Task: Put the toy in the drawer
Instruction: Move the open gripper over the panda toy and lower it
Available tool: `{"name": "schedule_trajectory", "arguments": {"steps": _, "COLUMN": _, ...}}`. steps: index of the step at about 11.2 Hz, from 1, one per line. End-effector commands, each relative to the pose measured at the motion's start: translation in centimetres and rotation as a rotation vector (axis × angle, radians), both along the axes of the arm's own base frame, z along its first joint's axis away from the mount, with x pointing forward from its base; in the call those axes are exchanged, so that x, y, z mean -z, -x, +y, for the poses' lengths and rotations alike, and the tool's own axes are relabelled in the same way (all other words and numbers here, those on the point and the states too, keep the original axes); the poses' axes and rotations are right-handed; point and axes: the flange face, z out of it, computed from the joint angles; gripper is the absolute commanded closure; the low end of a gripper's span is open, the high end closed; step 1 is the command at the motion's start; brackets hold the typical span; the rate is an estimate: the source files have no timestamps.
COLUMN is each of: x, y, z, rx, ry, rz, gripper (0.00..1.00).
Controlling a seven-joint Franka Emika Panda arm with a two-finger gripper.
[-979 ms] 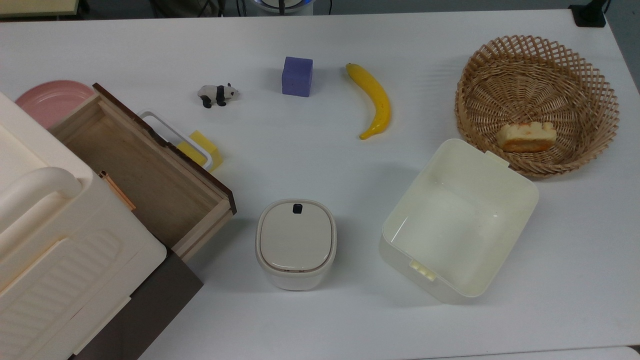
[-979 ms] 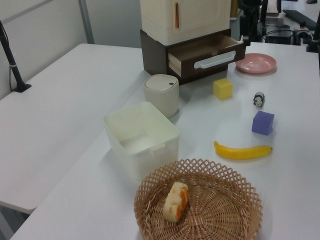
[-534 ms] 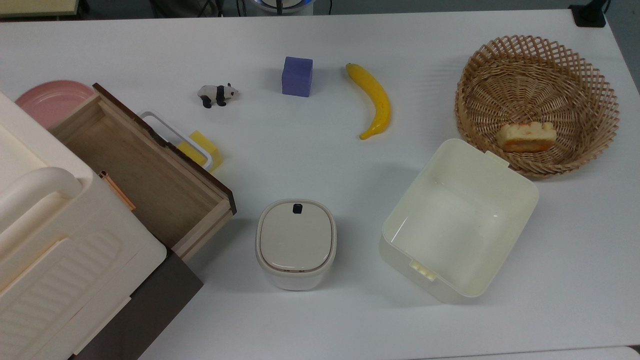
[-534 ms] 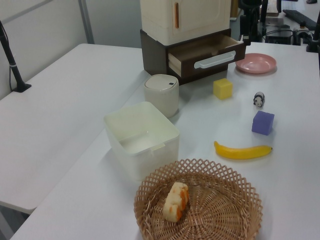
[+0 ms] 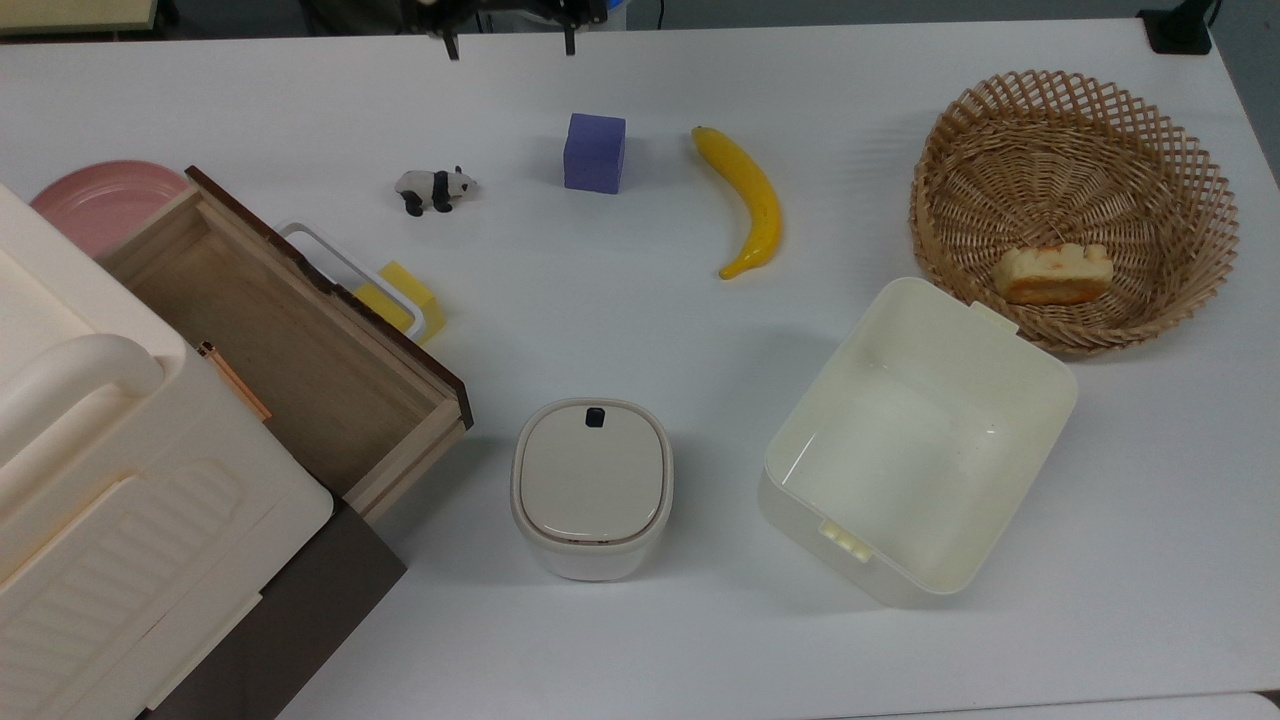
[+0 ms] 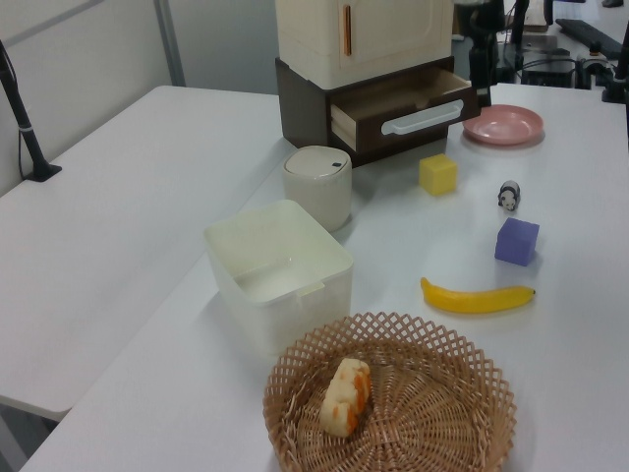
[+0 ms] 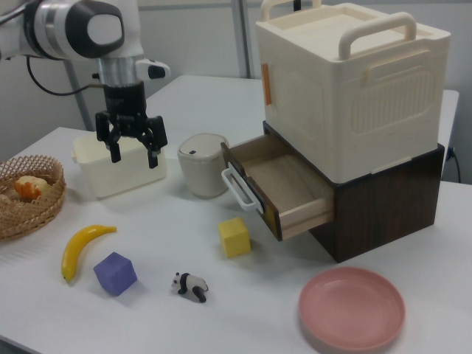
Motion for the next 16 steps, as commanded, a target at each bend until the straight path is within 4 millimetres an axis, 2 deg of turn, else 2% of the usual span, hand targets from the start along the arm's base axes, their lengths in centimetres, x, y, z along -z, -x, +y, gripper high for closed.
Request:
{"name": "schedule_trajectory", "arguments": {"steps": 1, "x": 2.5, "y": -1.1, "z": 1.5, "rx": -0.114, "ry": -0.039, "rz": 0.014, "gripper": 0.00}}
{"name": "schedule_trajectory", "arguments": {"steps": 4, "x": 4.9, "y": -1.8, "z": 2.1, "rx": -0.150, "ry": -0.045, "rz": 0.025, "gripper": 0.00}}
{"name": "schedule_trajectory", "arguments": {"steps": 6, "x": 7.8, "y": -1.3, "z": 4.7, "rx": -0.271, "ry": -0.056, "rz": 0.064, "gripper": 0.00}}
{"name": "schedule_trajectory", "arguments": {"steps": 7, "x": 8.3, "y": -1.1, "z": 5.5, "rx": -0.278, "ry": -0.054, "rz": 0.069, "gripper": 0.00}}
{"name": "schedule_trajectory", "arguments": {"steps": 9, "x": 8.1, "y": -1.2, "z": 5.3, "rx": -0.199, "ry": -0.042, "rz": 0.062, "gripper": 0.00}}
{"name": "schedule_trajectory", "arguments": {"steps": 10, "x": 8.1, "y": -1.2, "z": 5.3, "rx": -0.230, "ry": -0.047, "rz": 0.064, "gripper": 0.00}}
{"name": "schedule_trajectory", "arguments": {"steps": 12, "x": 7.8, "y": -0.9, "z": 4.0, "rx": -0.382, "ry": -0.074, "rz": 0.077, "gripper": 0.02}}
{"name": "schedule_trajectory", "arguments": {"steps": 13, "x": 7.3, "y": -0.3, "z": 2.4, "rx": -0.385, "ry": -0.085, "rz": 0.089, "gripper": 0.02}}
{"name": "schedule_trajectory", "arguments": {"steps": 16, "x": 6.5, "y": 2.5, "z": -0.5, "rx": -0.498, "ry": -0.127, "rz": 0.088, "gripper": 0.02}}
